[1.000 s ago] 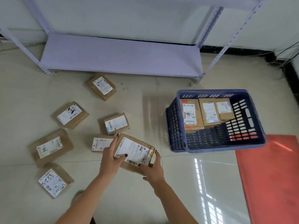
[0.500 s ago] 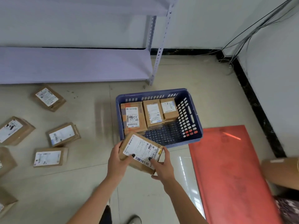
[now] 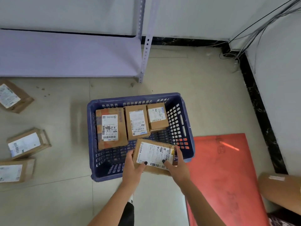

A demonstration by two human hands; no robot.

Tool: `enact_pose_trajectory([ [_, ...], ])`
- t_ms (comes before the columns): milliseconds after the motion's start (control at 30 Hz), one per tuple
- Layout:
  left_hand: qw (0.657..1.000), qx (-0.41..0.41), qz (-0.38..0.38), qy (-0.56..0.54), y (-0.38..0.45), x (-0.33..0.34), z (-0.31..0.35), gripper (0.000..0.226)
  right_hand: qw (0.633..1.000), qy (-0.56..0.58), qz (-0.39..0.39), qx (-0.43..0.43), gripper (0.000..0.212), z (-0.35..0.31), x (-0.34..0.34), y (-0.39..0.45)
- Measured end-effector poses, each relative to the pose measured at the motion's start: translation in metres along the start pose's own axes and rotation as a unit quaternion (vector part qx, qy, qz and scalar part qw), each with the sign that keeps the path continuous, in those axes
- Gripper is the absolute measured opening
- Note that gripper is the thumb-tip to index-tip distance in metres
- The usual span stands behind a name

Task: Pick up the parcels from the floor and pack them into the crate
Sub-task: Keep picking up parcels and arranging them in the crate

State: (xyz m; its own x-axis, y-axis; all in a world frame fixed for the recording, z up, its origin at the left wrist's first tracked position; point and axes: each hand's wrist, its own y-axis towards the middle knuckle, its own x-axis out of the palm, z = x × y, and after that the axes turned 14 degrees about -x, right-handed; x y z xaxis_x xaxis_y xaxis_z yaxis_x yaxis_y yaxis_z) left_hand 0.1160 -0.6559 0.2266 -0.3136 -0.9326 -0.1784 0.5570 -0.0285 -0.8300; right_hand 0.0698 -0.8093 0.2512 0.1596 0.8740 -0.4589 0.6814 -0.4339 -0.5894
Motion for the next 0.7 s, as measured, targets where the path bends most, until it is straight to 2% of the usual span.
enact_pose_trajectory([
  [233,0.998,-0.050,0.016,0.035,0.025,0.040,-0.002,0.041,0.998,-0.052,-0.032,-0.030,0.080,0.017,-0.021,0.048],
  [700,0.988,-0.115,0.049,0.096,0.085,0.134,0.006,0.046,0.979,-0.148,-0.143,-0.010,0.091,0.052,-0.056,0.134],
])
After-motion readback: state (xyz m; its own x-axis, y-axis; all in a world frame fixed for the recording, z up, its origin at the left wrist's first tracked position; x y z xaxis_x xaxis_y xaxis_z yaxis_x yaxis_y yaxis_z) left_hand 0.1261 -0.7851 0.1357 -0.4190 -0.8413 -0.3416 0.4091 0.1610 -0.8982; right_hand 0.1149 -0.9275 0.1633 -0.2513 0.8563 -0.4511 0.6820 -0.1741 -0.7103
